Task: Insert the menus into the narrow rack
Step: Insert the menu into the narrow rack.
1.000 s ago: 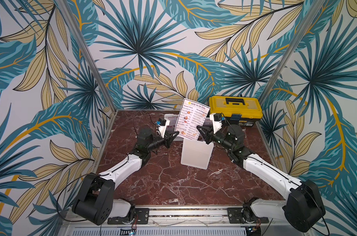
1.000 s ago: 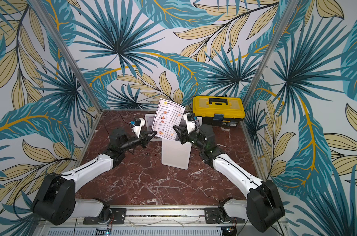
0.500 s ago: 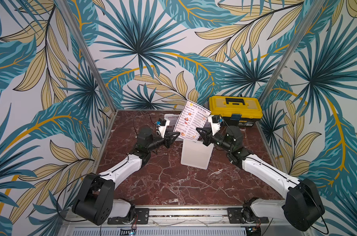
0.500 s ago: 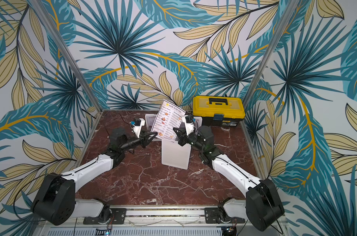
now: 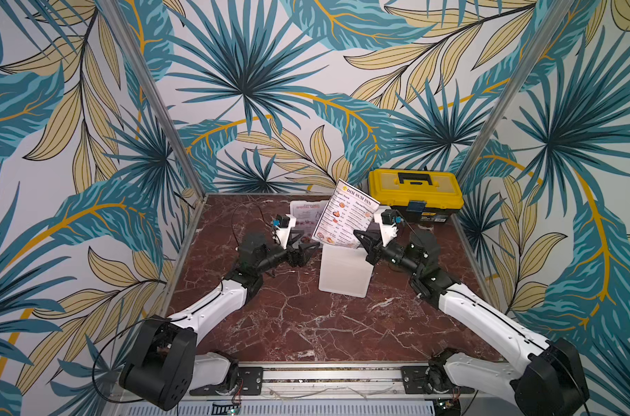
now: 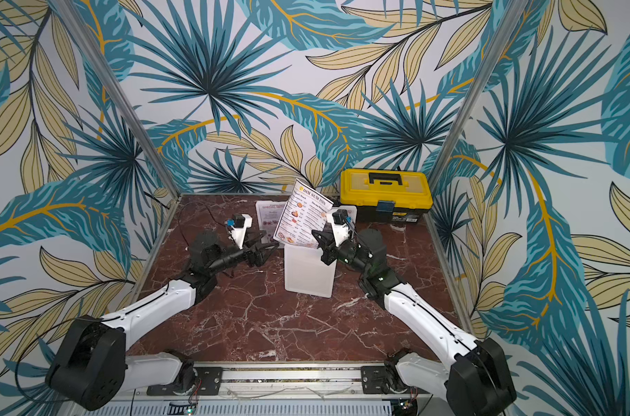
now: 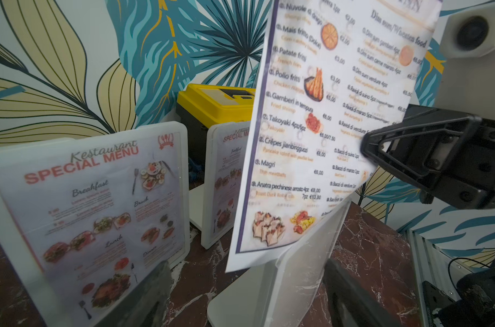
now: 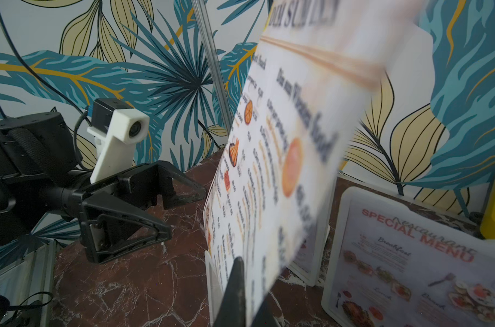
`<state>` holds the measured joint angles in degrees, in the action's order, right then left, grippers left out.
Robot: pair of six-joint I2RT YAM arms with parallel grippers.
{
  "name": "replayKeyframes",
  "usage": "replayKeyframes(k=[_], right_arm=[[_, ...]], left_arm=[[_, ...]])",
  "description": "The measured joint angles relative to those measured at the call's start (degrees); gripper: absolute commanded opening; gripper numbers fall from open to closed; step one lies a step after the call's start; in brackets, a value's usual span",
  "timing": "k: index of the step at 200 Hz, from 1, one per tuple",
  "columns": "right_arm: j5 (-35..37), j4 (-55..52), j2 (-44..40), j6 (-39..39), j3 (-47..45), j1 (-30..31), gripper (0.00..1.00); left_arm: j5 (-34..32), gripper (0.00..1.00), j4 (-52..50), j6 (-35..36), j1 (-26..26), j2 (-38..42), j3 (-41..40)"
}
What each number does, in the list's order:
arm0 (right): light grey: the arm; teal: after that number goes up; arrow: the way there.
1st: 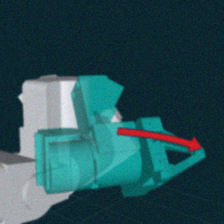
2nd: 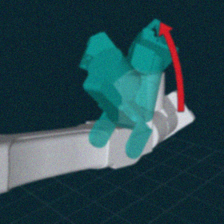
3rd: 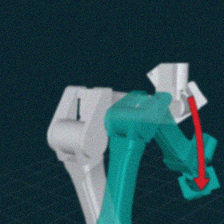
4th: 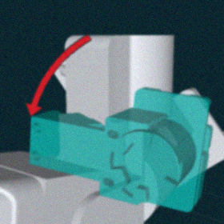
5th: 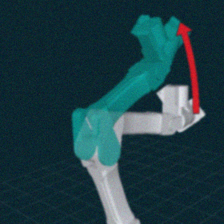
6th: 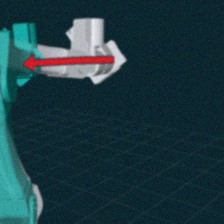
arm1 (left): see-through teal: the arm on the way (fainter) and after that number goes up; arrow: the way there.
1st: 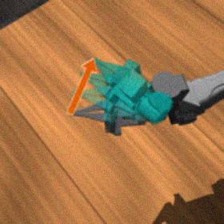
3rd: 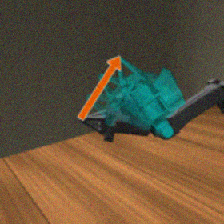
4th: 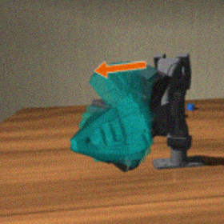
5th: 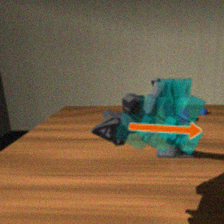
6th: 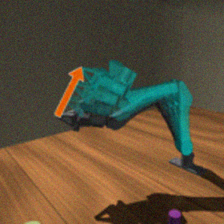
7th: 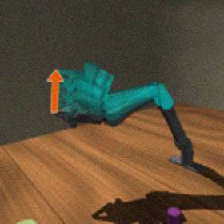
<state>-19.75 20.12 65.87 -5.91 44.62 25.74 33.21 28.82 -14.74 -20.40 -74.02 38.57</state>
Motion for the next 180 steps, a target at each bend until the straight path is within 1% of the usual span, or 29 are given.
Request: replayKeyframes(k=[83,117,151,180], right_arm=[[1.3,-7.9,-1.7,3.8,0.0,-2.2,0.00],[1.2,-11.0,-4.1,4.9,0.0,-3.5,0.00],[-0.4,-12.5,-6.9,5.1,0.0,-5.2,0.00],[-2.3,-13.1,-7.4,5.6,0.0,-5.6,0.00]], left_arm=[[-1.3,0.89,0.0,0.0,0.0,0.5,-3.2],[-1.6,0.89,0.0,0.0,-0.2,0.9,-4.5],[-2.4,0.88,0.0,-0.1,-0.5,0.8,-4.7],[-2.8,0.88,0.0,-0.2,-0.9,0.2,-4.7]])
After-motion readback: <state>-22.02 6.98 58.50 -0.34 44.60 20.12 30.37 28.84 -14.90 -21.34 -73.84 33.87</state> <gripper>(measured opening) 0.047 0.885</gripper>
